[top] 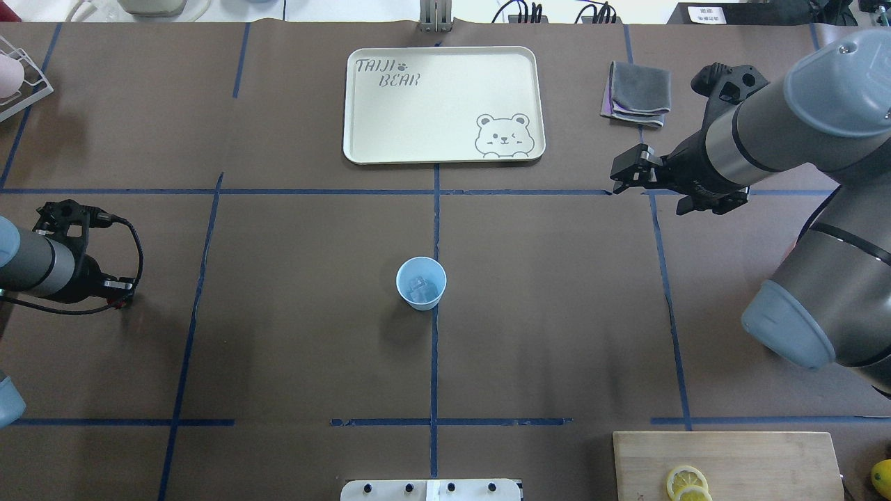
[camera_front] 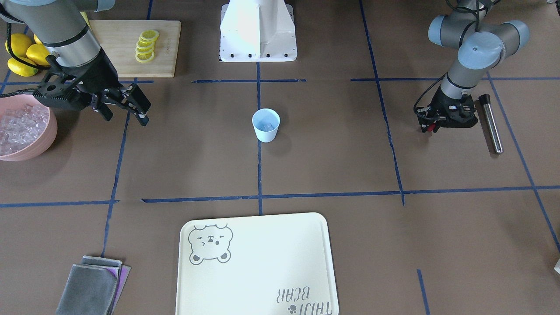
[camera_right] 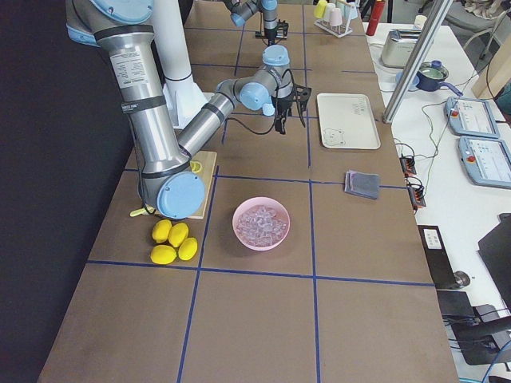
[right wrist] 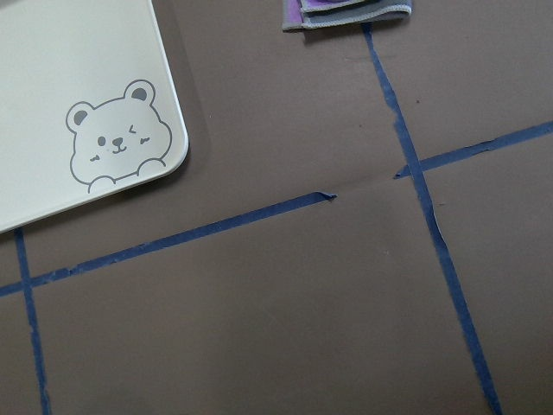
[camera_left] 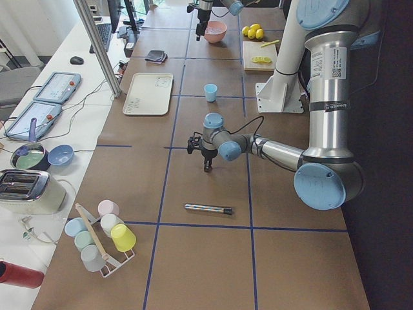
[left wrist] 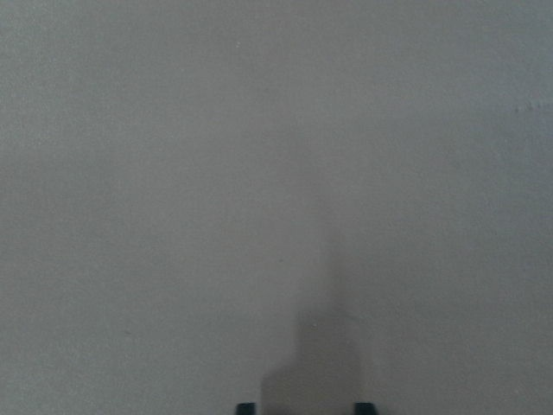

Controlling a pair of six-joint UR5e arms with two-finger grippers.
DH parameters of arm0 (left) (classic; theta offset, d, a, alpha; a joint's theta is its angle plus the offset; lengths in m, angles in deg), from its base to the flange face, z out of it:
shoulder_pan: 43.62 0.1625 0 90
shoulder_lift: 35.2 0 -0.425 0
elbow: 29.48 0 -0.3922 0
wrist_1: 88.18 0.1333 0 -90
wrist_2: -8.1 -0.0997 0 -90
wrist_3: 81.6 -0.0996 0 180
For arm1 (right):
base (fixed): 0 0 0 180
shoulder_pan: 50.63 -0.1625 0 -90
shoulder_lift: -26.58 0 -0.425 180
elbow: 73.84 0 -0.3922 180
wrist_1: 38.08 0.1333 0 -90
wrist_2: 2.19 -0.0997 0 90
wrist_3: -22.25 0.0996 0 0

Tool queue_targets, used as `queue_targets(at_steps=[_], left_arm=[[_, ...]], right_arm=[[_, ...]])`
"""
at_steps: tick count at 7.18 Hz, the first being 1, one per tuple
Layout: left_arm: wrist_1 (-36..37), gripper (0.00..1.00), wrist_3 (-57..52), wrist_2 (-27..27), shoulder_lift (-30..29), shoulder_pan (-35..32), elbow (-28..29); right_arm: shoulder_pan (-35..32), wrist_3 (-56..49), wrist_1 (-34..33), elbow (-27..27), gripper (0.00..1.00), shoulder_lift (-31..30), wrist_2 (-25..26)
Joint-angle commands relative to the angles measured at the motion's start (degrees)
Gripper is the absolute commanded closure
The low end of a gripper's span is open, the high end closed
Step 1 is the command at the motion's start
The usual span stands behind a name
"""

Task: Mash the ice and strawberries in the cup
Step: 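Reach the left gripper down to the red strawberry and grasp it, then carry the strawberry over the cup with left gripper while right arm nears bowl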

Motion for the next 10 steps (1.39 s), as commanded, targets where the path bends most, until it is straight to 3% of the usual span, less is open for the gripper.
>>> queue_targets(at_steps=[1, 3, 4, 6, 7, 8, 10], left_arm=[[0.1, 1.00, 0.4, 0.3, -0.1, 0.0, -1.0], [0.3, 1.00, 4.3, 1.3, -2.4, 0.0, -5.8], [0.8, 1.00, 9.9, 4.1, -6.4, 0.0, -6.5], [3.6, 1.00, 23.8, 5.3, -18.7, 0.9, -6.5], [7.1, 1.00, 29.7, 4.8, -25.9, 5.4, -5.8], [12.7, 1.00, 34.2, 3.7, -32.8, 7.8, -4.5], [14.1, 1.00, 35.6, -5.0, -39.1, 12.8, -0.6]], right_arm=[[0.1, 0.2, 0.0, -0.1, 0.00, 0.2, 0.0], [0.0, 0.3, 0.0, -0.3, 0.00, 0.2, -0.2], [0.0, 0.2, 0.0, -0.3, 0.00, 0.0, -0.3], [-0.3, -0.1, 0.0, -0.7, 0.00, -0.6, -0.5], [-0.3, -0.2, 0.0, -2.0, 0.00, -2.3, -0.6], [-0.4, -0.5, 0.0, -2.8, 0.00, -3.2, -0.9], [-0.5, -0.5, 0.0, -3.5, 0.00, -3.8, -1.0]])
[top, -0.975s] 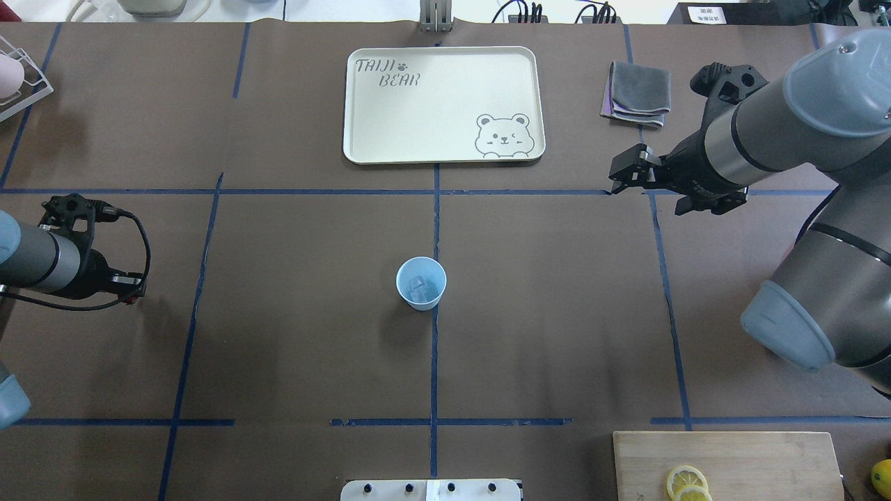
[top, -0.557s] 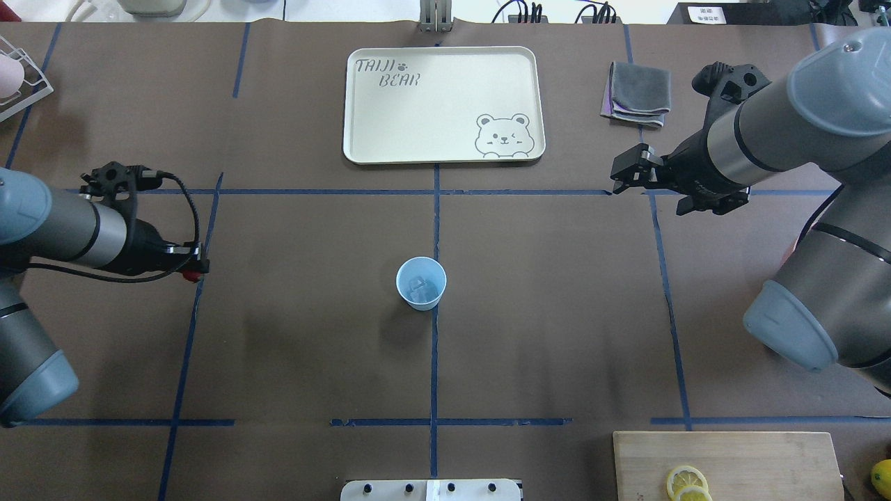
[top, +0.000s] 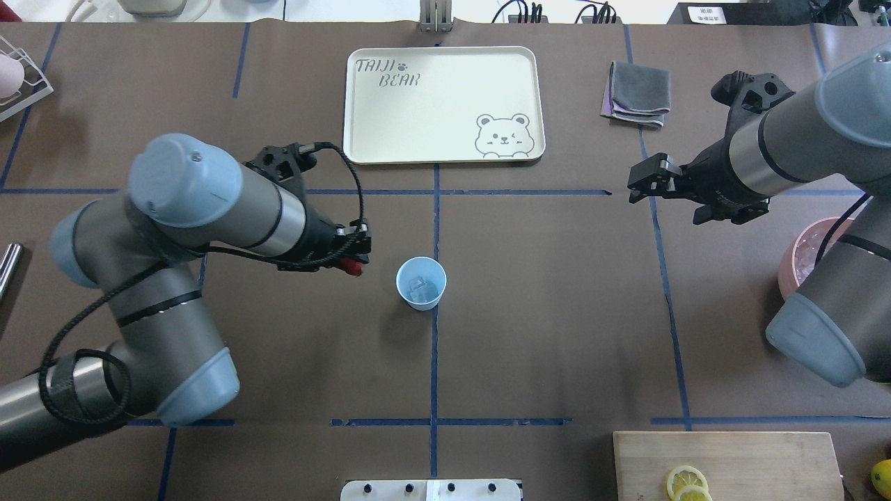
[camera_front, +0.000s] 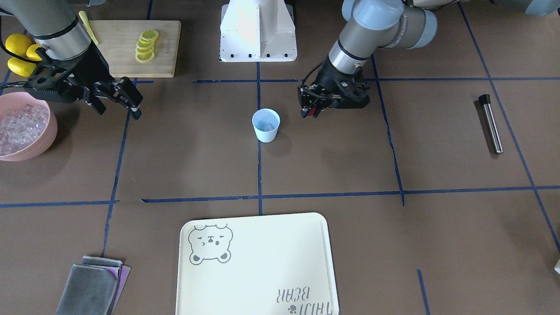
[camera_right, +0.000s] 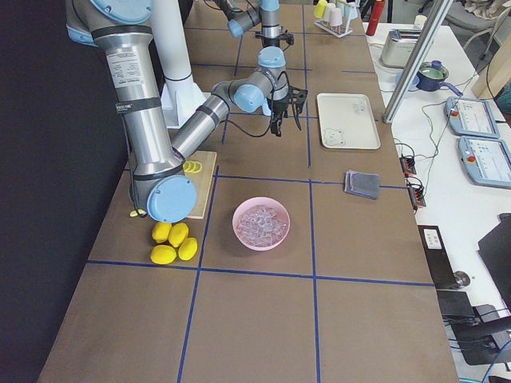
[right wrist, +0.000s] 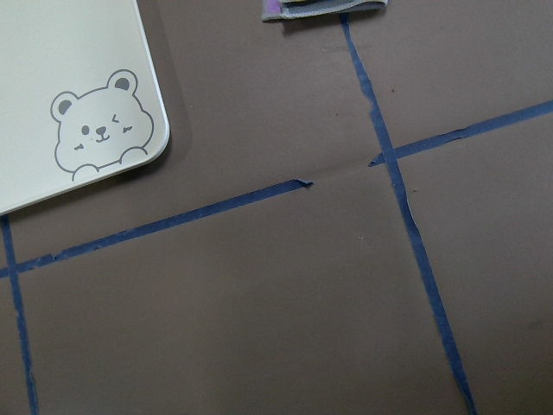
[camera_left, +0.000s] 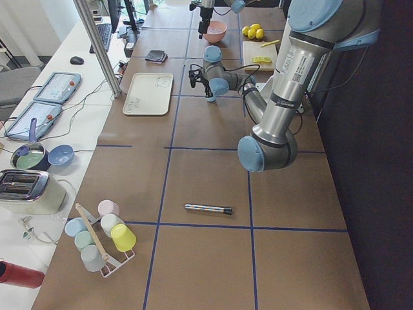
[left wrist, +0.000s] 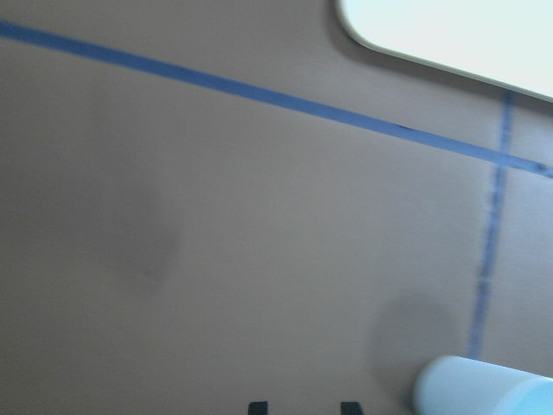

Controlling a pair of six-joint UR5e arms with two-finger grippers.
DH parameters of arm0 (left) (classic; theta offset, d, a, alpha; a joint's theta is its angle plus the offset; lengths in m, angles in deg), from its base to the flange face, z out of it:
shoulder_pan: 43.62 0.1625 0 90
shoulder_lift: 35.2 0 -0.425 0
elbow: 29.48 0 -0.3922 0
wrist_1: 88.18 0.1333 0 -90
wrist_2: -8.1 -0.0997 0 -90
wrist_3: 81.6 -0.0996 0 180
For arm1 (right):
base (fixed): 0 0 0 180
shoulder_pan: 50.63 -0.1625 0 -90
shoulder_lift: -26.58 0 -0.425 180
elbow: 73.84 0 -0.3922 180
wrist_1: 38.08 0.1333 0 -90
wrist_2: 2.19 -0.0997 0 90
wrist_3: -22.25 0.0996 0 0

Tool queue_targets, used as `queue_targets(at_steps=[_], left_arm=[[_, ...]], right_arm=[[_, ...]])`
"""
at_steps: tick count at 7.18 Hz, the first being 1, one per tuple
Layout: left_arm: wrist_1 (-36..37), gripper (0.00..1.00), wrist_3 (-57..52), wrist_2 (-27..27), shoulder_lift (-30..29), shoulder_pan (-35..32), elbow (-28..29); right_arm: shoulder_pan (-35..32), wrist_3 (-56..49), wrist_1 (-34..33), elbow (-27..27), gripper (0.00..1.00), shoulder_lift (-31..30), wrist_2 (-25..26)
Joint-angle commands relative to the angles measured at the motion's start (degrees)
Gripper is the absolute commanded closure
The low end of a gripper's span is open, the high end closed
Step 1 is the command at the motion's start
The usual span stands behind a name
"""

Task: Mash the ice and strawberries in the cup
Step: 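Carry the strawberry over the cup with left gripper while right arm nears bowl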

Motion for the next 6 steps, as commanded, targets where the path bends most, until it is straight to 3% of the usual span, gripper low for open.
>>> queue_targets(at_steps=[1, 4, 5, 6], left_arm=[[0.9, 1.00, 1.8, -5.8, -5.1, 3.8, 4.0], [0.2, 0.94, 1.4, -5.9, -6.3, 4.0, 6.0], [0.2, 0.79, 1.3, -5.9, -7.1, 4.0, 7.0], [0.1, 0.39, 1.3, -6.2, -8.1, 4.0, 8.2]], right_arm=[[0.0, -0.1, 0.0, -0.5, 0.00, -1.0, -0.1], [-0.1, -1.9, 0.1, -0.5, 0.00, -2.0, -0.1], [-0.1, -1.9, 0.1, -0.5, 0.00, -2.1, -0.1], [0.0, -1.9, 0.2, -0.5, 0.00, -2.2, -0.1]])
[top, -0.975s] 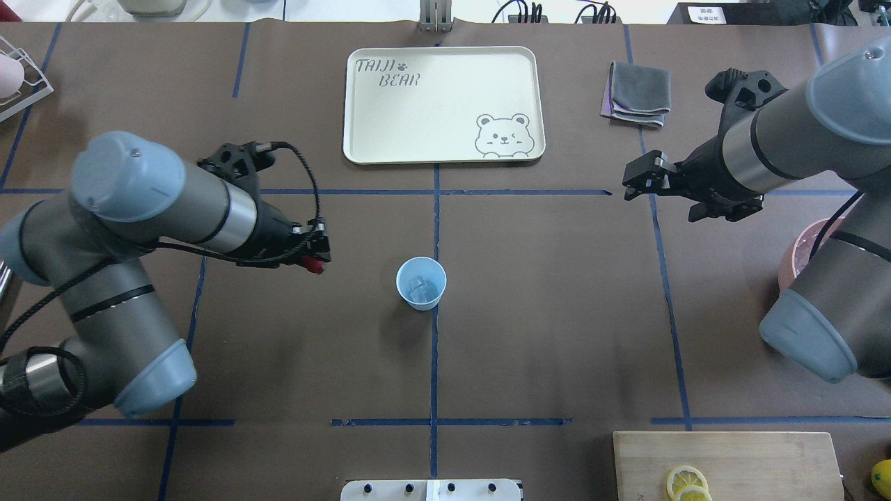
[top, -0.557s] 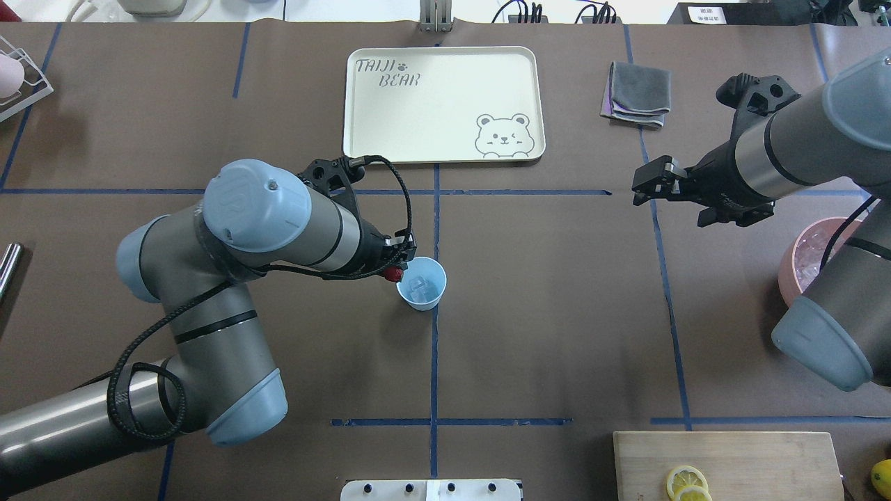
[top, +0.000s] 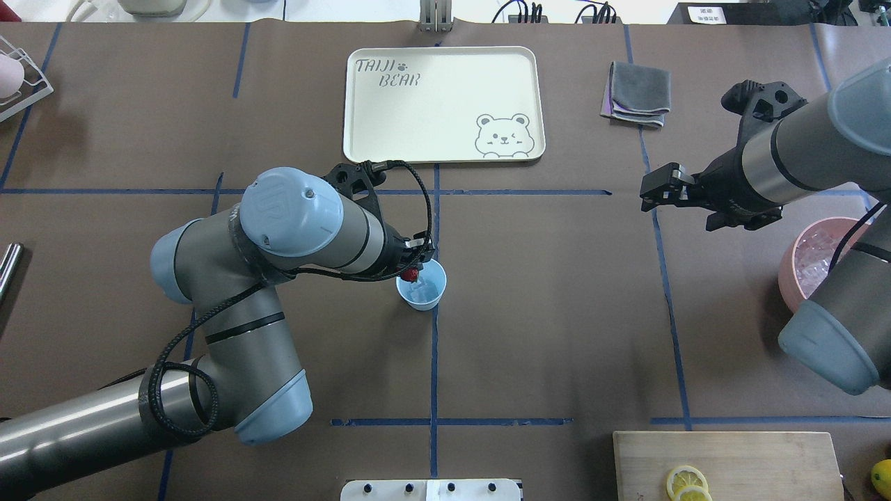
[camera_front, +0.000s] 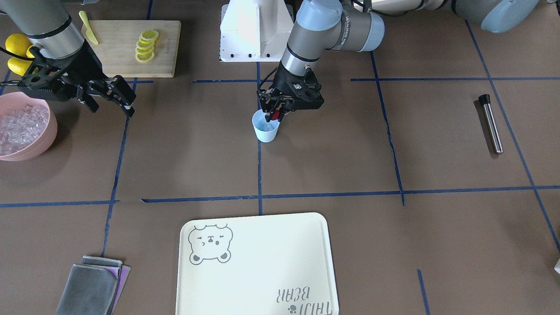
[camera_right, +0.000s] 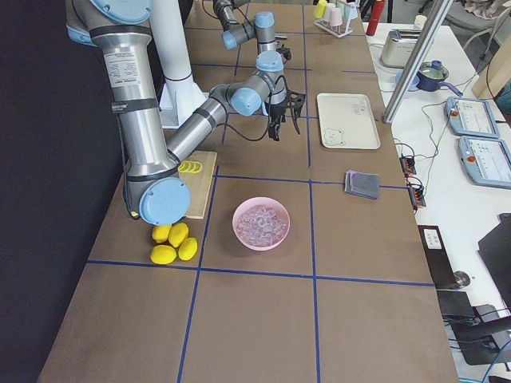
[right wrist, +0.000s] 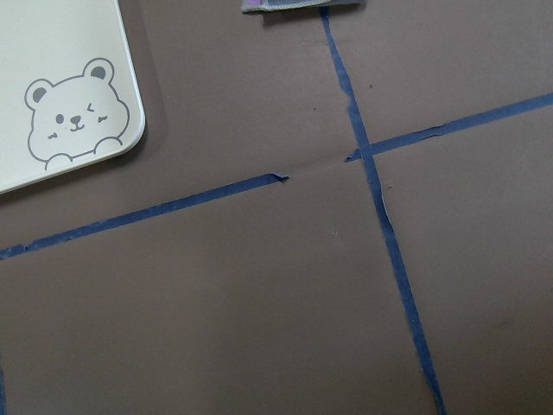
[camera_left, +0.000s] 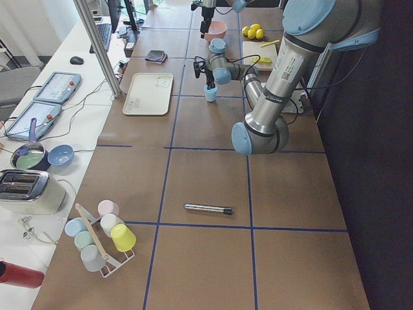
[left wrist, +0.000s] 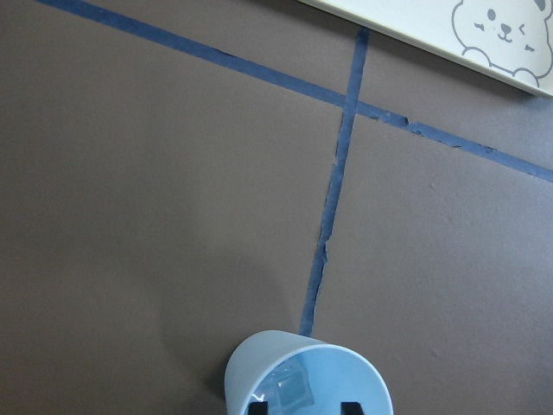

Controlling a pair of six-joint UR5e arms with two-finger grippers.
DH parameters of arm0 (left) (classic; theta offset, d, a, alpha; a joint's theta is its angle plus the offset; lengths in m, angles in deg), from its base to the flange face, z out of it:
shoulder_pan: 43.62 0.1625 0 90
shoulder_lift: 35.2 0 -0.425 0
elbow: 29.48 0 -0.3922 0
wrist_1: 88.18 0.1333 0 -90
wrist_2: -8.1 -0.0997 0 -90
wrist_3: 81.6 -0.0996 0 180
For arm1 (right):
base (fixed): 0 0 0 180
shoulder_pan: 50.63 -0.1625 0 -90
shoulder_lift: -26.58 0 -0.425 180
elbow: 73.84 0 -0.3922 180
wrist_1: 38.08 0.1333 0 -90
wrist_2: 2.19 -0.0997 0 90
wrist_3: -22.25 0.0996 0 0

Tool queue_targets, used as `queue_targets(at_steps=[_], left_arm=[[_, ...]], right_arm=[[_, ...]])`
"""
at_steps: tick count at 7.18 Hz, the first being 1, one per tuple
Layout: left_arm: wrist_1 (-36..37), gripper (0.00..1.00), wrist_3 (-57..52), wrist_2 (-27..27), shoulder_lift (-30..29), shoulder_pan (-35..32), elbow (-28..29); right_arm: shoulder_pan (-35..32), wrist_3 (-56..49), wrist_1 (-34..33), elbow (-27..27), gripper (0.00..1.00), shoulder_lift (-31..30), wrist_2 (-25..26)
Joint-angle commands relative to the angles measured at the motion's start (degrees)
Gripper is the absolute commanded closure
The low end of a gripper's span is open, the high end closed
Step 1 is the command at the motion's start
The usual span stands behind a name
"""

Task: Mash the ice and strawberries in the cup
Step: 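Carry the strawberry over the cup with left gripper while right arm nears bowl, then release the strawberry into the cup and withdraw the left gripper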

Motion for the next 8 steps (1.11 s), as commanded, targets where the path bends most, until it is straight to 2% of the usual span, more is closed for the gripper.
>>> queue_targets(at_steps=[1, 2, 3, 4, 5, 6, 7, 8], left_arm=[[-0.1, 0.23, -0.1, -2.0, -1.0, 0.0, 1.5], [0.1, 0.16, -0.2, -2.1, -0.8, 0.0, 1.3], [0.5, 0.16, -0.5, -1.9, -0.3, -0.3, 0.4], [0.8, 0.16, -2.6, -1.6, 3.0, -0.8, -2.5], [1.5, 0.16, -8.3, -1.5, 8.7, -2.0, -8.4], [5.6, 0.16, -16.3, -1.4, 15.5, -2.9, -15.0], [7.5, 0.16, -22.4, -1.2, 20.5, -5.8, -18.4], [6.2, 0.16, -28.4, 2.4, 26.2, -9.2, -19.2]], right_arm=[[-0.1, 0.0, 0.8, 0.1, 0.00, -0.5, 0.0], [-0.1, -0.1, 1.2, 0.1, 0.00, -1.0, 0.0], [-0.1, -0.3, 1.1, 0.2, 0.00, -1.3, 0.0], [-1.0, -2.0, 1.1, 0.4, 0.00, -1.7, 0.0], [-2.3, -5.1, 1.0, 0.5, 0.00, -3.1, 0.0], [-4.3, -7.2, 1.0, 0.6, 0.00, -4.1, -1.3], [-7.4, -11.6, 1.0, 1.6, 0.00, -5.3, -4.5], [-10.7, -16.6, 1.0, 2.7, 0.00, -6.6, -6.9]])
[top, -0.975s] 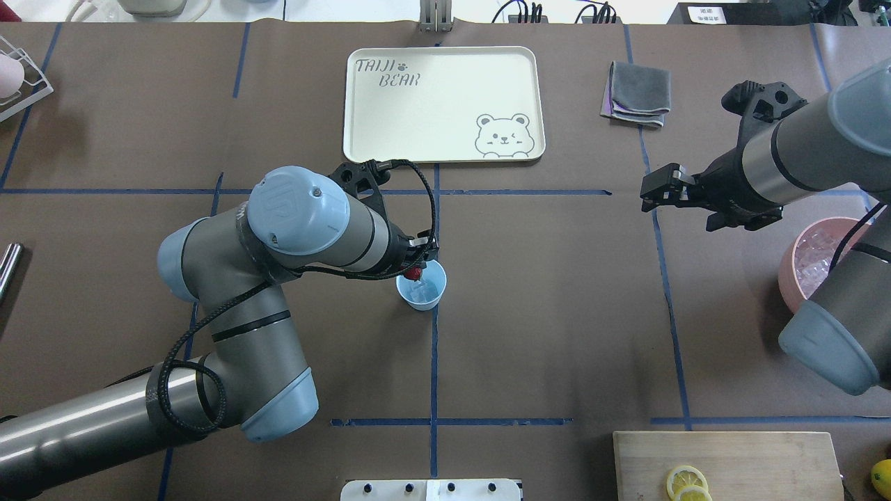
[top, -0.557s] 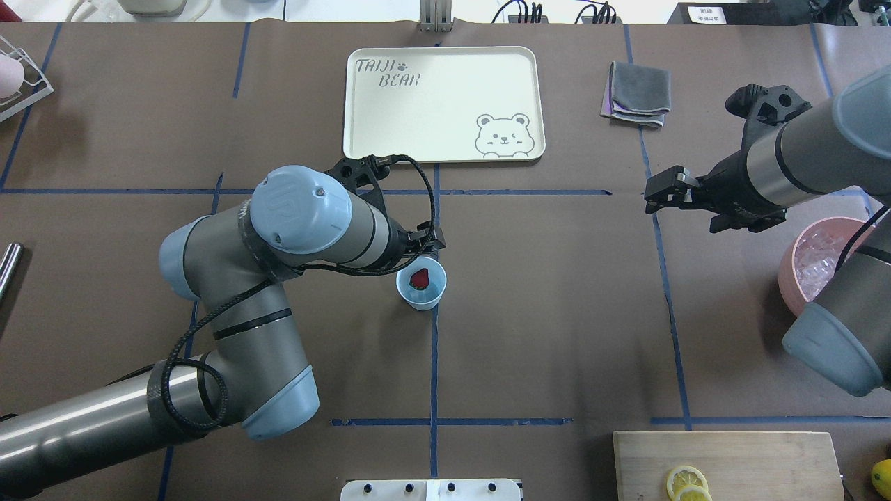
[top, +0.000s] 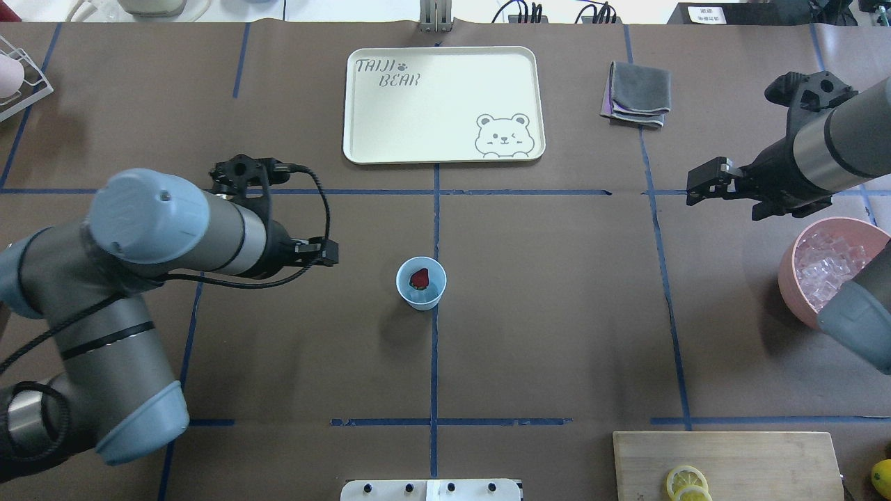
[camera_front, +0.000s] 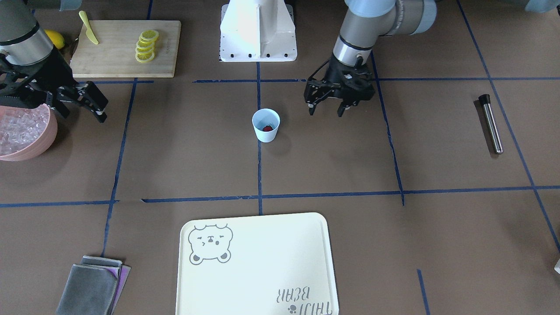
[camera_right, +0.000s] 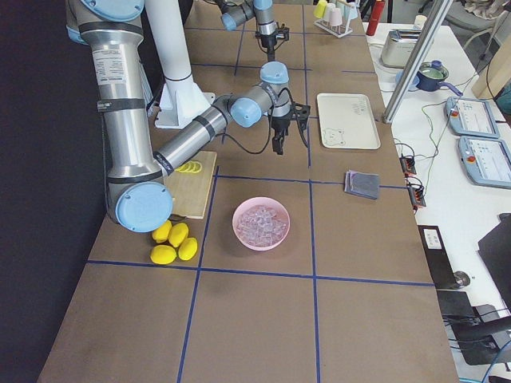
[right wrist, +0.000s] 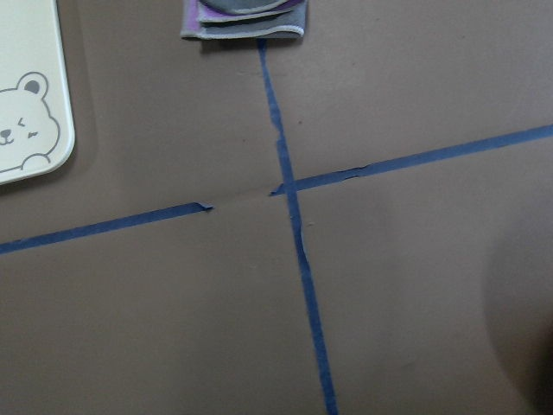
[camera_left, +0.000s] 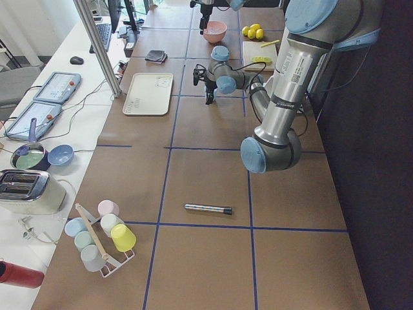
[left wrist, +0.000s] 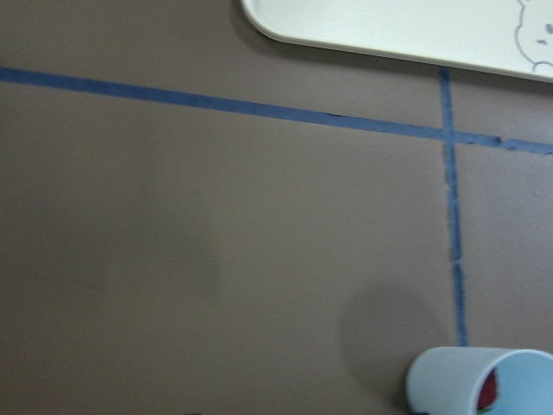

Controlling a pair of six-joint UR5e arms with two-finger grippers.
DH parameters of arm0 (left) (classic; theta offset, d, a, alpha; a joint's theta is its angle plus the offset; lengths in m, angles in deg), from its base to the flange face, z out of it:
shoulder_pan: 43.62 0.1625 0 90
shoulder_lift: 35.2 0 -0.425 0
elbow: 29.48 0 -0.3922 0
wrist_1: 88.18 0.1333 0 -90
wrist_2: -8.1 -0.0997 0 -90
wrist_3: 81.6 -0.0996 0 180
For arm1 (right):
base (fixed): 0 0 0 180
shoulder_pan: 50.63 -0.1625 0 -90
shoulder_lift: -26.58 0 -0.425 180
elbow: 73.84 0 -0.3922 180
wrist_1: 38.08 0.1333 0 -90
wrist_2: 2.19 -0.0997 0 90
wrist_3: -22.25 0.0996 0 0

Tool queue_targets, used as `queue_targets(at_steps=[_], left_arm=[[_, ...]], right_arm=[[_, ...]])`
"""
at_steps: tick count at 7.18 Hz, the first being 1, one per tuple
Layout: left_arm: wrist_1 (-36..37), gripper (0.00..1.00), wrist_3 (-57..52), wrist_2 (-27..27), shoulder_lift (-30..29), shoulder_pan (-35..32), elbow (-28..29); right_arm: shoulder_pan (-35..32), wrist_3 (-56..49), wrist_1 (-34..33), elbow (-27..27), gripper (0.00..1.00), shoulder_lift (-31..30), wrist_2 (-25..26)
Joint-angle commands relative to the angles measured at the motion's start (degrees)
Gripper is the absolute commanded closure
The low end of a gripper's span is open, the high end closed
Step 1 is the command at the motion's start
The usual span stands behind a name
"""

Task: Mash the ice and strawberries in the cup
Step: 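Release the strawberry into the cup and withdraw the left gripper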

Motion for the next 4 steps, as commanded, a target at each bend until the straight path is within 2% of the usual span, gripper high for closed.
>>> queue_targets(at_steps=[1, 2, 3, 4], left_arm=[[-2.5, 0.16, -15.3, 6.8, 12.2, -9.4, -2.4], [-7.0, 0.16, -22.6, 8.5, 16.9, -14.4, -0.8], [-12.9, 0.16, -27.6, 12.3, 18.8, -18.8, 4.8], [-23.1, 0.16, -31.3, 15.8, 20.6, -22.2, 13.7]], right_arm=[[-5.7, -9.1, 0.0, 2.9, 0.00, -1.6, -4.0], [-7.3, -11.6, 0.0, 4.1, 0.00, -1.8, -5.4], [-8.4, -13.2, -0.1, 4.8, 0.00, -1.9, -5.9], [-9.0, -14.4, -0.1, 5.0, 0.00, -2.3, -5.9]])
